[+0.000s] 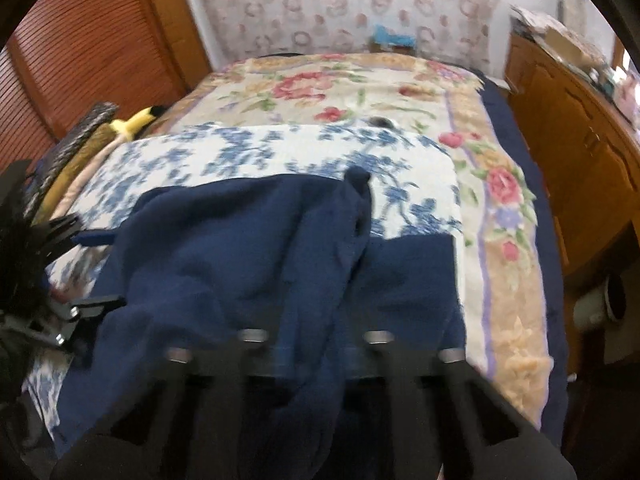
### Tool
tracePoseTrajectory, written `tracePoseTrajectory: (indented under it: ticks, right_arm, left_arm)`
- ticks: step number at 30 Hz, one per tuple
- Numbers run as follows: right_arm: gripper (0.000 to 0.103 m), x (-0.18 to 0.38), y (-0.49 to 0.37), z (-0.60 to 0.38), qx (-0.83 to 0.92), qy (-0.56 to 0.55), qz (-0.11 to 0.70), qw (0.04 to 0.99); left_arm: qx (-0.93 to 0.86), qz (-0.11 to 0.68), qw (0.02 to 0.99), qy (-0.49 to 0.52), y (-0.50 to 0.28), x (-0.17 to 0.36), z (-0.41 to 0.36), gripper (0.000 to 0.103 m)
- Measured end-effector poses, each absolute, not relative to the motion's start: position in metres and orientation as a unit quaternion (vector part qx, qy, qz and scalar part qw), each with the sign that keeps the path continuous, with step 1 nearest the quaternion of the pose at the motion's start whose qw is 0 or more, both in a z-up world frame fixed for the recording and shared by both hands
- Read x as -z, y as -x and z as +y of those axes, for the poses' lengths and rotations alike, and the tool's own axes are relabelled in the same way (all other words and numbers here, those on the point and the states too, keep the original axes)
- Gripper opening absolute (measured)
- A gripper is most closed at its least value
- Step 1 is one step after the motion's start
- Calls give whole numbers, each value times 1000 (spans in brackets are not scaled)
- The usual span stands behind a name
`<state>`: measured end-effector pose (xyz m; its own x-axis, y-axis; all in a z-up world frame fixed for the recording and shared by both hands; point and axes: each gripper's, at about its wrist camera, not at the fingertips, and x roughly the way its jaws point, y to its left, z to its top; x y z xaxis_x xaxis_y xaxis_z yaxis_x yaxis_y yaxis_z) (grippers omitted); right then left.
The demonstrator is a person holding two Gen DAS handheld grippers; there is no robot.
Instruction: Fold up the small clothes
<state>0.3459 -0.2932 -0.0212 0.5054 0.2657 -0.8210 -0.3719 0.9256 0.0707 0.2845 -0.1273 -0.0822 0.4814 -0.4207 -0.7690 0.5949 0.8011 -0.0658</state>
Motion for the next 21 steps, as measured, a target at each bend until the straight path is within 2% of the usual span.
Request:
tracePoseTrajectory:
  ticks: [3,10,18,20,21]
  right_arm:
    - [3,6,-336,-296,-176,58,435,881]
    - [3,-12,-325,-309,-151,51,415,896]
    - [2,-44,-306,-328,-106,54,375,919]
    - [3,-43,-310,-341,-87,40,386,918]
    - [9,-39,-311,-349,-78,34,395,915]
  left_arm:
    - [287,417,856,-103,-286,83,-127,81]
    - [279,430,855,-79,-284,79,-117,81]
    - [280,388,876,-50,-245,40,-100,81]
    - [284,387,876,-52,-235,41,-100,81]
    - [284,388,875,-54,-229,42,-101,81]
